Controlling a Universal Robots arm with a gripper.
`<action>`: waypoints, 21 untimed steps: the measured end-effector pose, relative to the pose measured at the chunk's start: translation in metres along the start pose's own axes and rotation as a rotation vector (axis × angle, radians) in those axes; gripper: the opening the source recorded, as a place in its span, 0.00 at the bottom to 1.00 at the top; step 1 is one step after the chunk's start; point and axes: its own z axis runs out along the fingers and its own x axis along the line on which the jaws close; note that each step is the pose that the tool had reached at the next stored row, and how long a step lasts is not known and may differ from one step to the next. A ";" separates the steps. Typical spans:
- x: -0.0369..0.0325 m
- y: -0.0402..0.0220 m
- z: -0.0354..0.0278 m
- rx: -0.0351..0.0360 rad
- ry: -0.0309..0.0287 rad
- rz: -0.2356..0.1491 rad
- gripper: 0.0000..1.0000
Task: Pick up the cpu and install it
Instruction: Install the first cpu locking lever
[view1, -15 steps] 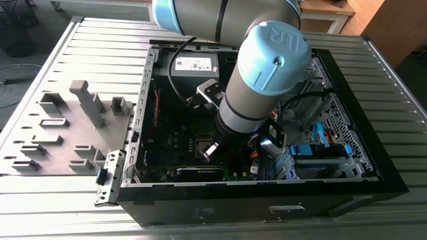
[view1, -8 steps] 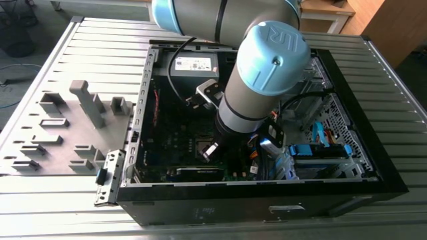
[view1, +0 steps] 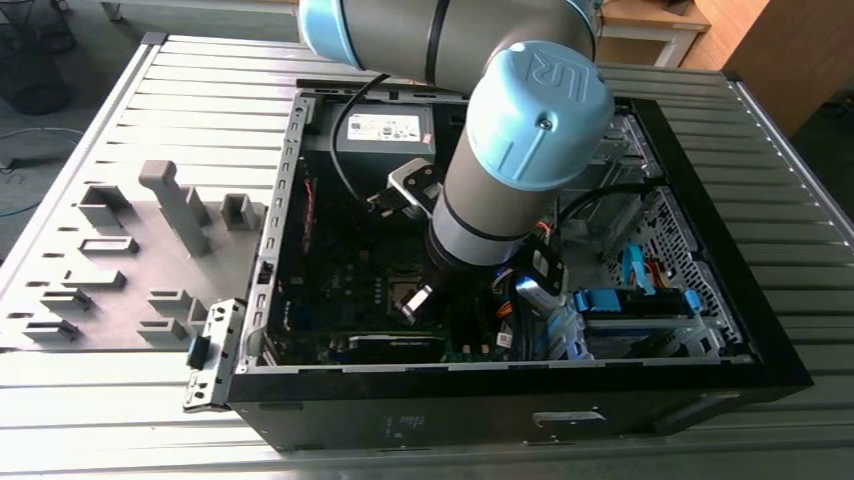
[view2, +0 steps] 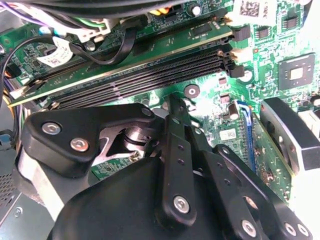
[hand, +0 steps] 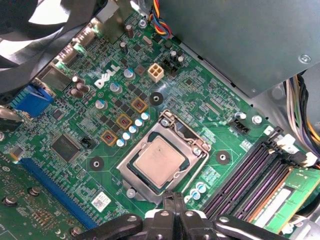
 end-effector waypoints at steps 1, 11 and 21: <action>-0.0001 0.0003 -0.0011 -0.0002 -0.0003 0.000 0.11; -0.0004 0.0011 -0.0108 -0.0001 0.0000 0.000 0.11; -0.0013 0.0003 -0.0110 -0.0006 -0.0005 0.000 0.11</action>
